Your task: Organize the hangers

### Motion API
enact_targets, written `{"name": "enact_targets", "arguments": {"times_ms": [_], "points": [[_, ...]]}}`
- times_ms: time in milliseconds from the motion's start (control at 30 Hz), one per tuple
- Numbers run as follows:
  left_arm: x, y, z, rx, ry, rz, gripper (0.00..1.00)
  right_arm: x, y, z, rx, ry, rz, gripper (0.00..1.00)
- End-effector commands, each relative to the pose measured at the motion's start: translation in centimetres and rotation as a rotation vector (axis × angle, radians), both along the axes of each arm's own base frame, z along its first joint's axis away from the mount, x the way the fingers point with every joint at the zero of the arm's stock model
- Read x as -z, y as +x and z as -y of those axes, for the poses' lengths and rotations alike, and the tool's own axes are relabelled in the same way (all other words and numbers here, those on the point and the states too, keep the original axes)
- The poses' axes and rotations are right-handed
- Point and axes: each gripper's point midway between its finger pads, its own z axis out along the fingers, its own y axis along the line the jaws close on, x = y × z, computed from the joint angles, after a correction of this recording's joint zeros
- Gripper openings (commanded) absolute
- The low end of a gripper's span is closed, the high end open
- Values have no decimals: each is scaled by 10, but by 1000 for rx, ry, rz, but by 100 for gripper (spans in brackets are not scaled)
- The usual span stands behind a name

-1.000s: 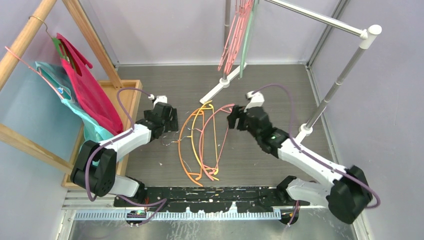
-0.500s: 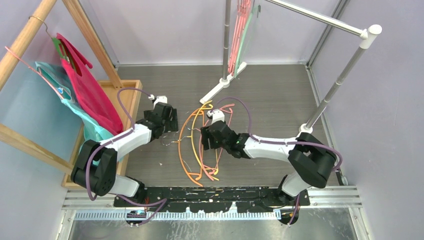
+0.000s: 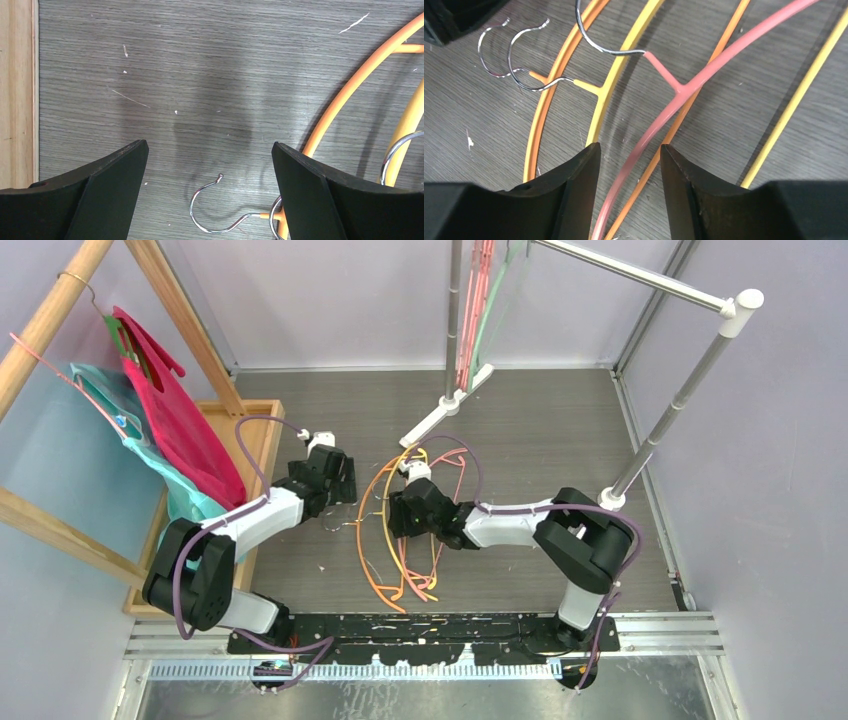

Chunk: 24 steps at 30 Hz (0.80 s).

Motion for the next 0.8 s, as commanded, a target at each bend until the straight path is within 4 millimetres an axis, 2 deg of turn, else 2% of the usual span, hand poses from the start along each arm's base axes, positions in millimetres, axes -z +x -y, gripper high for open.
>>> {"name": "enact_targets", "arguments": {"times_ms": [0,200,467,533,567,600,633,767], "points": [[-20,16,3,-10,-10,71,98,-20,7,-23,-7,103,14,49],[-21,17,3,-10,-11,73,98,-12,9,-19,14,81,17,44],[-22,15,2,-11,-11,75,98,12,6,-14,28,49,-14,40],[-22,15,2,-12,-11,76,98,14,6,-13,31,45,-18,28],[-23,15,2,-12,-11,77,98,14,6,-12,38,45,-16,20],[-24,15,2,-13,-12,80,98,13,8,-9,54,42,-11,7],[-24,15,2,-13,-12,81,98,10,8,-5,68,42,-2,2],[-25,14,1,-13,-12,84,98,-11,16,17,161,41,69,1]]}}
